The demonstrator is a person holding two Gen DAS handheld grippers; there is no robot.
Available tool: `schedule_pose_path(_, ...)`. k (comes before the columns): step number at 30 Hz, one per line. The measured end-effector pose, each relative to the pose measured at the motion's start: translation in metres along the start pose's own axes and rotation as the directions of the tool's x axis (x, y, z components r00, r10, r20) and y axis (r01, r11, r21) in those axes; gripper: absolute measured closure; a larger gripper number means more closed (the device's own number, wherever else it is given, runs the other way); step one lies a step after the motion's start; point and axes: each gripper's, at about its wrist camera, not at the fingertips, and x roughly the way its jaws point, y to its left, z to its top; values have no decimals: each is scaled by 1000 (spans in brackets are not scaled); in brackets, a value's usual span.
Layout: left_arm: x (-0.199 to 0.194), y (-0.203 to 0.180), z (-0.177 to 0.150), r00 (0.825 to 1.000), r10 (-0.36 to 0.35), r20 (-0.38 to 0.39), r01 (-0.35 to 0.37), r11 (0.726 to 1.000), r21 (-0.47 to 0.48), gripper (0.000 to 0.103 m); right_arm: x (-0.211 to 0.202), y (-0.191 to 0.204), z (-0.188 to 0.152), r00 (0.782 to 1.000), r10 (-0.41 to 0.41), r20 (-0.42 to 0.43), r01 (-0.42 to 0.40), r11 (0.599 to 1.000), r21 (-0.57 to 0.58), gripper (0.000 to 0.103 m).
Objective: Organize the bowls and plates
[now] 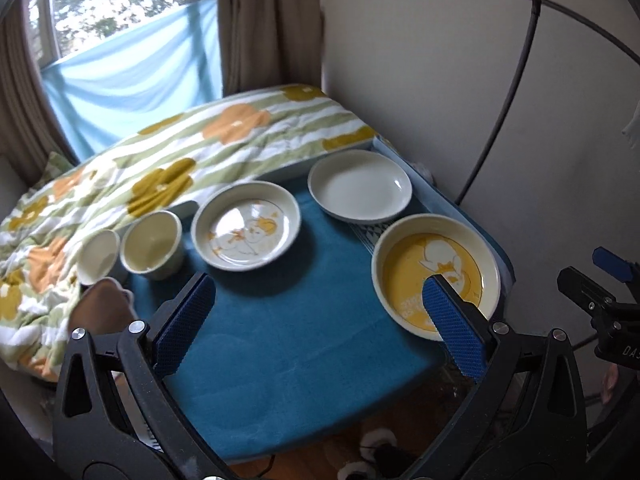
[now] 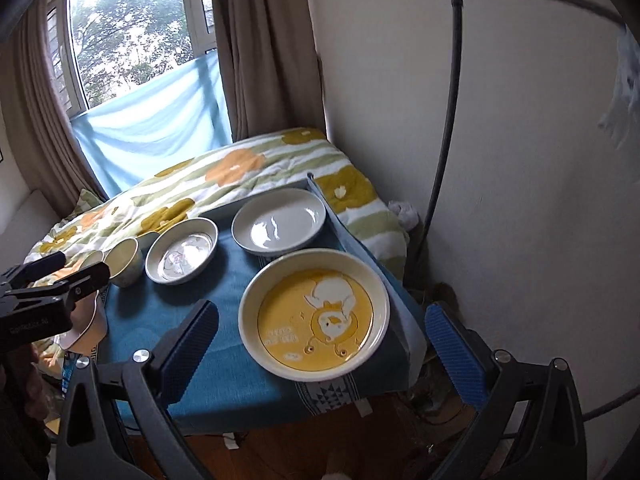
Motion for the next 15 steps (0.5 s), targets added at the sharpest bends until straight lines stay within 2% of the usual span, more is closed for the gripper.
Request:
schedule_pose_path(2,34,-7,-2,997,-47,-57,48,999,10,1,23,-22,-6,998,32,-46,-29,997,68,0)
schedule_pose_path(6,98,-20,-5,978,-116,-172,120,993,13,1,69,-52,-19,985,124,-123,-101,980,174,0)
schedule_pose_path(8,121,-24,-7,964,-145,-223,150,989,7,1,92,-62,-25,973,167,-157,-133,969,209,13)
schedule_pose_path(10,143,-27,-10,949,-173,-265,180,984,3,5,114,-71,-29,958,205,-201,-154,957,246,32)
schedule_pose_path(12,162,-31,-13,931,-190,-312,201,980,1,12,130,-78,-33,947,227,-225,-163,949,271,38)
schedule_pose_path(14,179,-33,-15,914,-204,-351,216,976,-5,24,141,-82,-33,941,236,-242,-164,945,283,42)
schedule_pose_path(15,186,-34,-16,905,-215,-367,226,974,-12,25,145,-85,-33,939,239,-249,-165,944,285,44)
